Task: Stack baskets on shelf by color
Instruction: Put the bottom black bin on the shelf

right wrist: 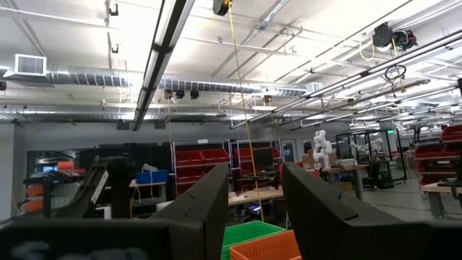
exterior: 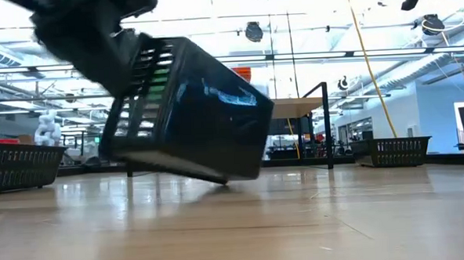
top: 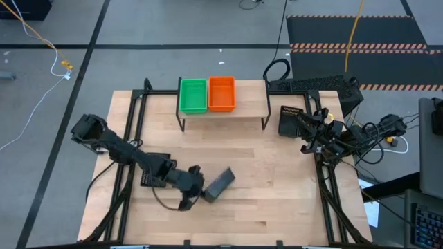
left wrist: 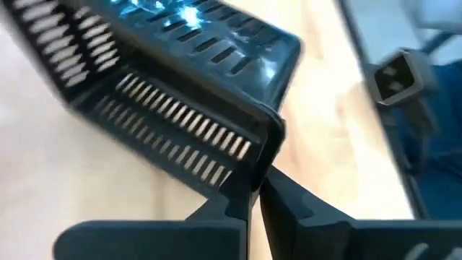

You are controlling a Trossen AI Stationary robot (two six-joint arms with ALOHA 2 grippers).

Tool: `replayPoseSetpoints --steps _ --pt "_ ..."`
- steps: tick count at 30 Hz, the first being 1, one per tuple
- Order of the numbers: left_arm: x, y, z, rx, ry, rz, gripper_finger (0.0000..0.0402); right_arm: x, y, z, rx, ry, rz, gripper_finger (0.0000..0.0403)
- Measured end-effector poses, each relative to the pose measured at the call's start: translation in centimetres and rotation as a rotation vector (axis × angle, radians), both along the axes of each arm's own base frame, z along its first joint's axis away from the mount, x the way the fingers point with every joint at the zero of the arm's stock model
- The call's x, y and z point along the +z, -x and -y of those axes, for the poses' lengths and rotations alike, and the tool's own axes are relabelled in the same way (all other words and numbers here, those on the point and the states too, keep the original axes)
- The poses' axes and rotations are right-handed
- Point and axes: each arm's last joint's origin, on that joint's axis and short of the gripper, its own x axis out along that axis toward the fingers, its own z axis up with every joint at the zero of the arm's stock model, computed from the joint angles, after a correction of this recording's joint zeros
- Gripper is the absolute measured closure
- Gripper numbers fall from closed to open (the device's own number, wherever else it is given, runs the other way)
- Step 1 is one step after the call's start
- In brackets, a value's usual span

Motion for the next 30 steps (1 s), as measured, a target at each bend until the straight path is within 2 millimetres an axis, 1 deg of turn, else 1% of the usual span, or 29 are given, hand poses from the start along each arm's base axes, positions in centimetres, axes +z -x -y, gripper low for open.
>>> replayPoseSetpoints --steps 2,4,7,10,12,14,18,23,26,28,30 --pt "1.6 -0.6 -0.5 0.021 -0.049 -0.035 0.0387 0.0 0.0 0.0 0.001 0.0 0.0 0.028" --pt "3.7 -1.5 -0.6 0.017 -0.104 -0.021 0.0393 0.0 0.0 0.0 0.002 0.0 0.001 0.028" --pt "6.4 -3.0 -1.0 0.021 -0.191 0.003 0.0391 0.0 0.0 0.0 0.006 -0.005 0.003 0.028" --pt "8.7 -4.4 -1.5 0.0 -0.278 -0.004 0.0394 0.0 0.0 0.0 0.011 -0.012 0.006 0.028" --pt "10.3 -5.7 -2.2 -0.013 -0.34 0.01 0.0394 0.0 0.0 0.0 0.015 -0.018 0.007 0.028" --pt "11.5 -7.2 -3.3 0.003 -0.406 0.013 0.0393 0.0 0.0 0.0 0.018 -0.023 0.01 0.028" --pt "14.3 -10.7 -6.6 0.074 -0.514 0.091 0.0395 0.0 0.0 0.0 0.018 -0.024 0.01 0.028" --pt "17.2 -14.7 -12.0 0.188 -0.592 0.139 0.0394 0.0 0.0 0.0 0.01 -0.01 0.003 0.028" --pt "18.4 -16.1 -15.7 0.264 -0.631 0.116 0.0395 0.0 0.0 0.0 0.004 0.0 -0.002 0.028" --pt "18.7 -16.7 -18.0 0.308 -0.635 0.078 0.0395 0.0 0.0 0.0 0.001 0.006 -0.005 0.028" --pt "18.4 -17.1 -20.1 0.349 -0.63 0.031 0.0395 0.0 0.0 0.0 -0.006 0.017 -0.01 0.028"
